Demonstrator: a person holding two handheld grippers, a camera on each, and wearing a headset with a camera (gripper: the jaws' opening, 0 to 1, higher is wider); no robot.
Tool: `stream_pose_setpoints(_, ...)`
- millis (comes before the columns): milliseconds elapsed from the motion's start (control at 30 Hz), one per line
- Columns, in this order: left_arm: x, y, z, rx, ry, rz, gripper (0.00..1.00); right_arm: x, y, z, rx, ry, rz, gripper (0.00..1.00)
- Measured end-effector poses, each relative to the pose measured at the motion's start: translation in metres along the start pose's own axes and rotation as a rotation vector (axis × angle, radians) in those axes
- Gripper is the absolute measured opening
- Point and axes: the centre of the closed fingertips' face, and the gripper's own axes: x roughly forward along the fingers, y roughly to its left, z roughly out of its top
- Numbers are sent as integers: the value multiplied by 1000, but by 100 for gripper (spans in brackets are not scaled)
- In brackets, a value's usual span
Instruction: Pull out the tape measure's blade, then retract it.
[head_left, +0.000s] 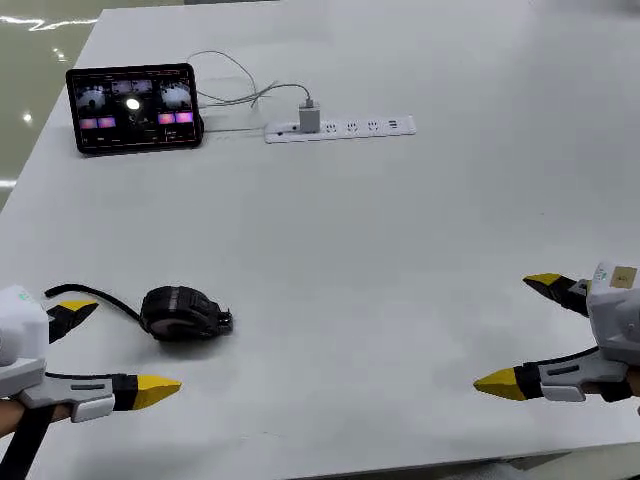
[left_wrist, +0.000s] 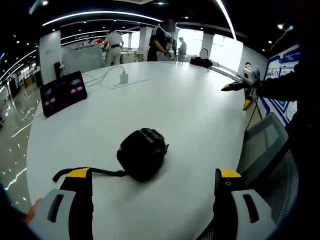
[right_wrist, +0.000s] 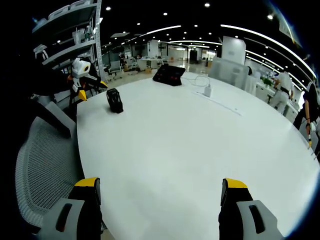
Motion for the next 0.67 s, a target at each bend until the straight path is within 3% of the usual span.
stream_pose_setpoints(400, -7, 8, -3, -11, -2, 23, 99, -5, -4, -5, 18, 6, -4, 99)
stream_pose_setpoints(667, -7, 5, -2, -5, 1, 13, 99, -7, -3, -5, 22, 5, -7, 99)
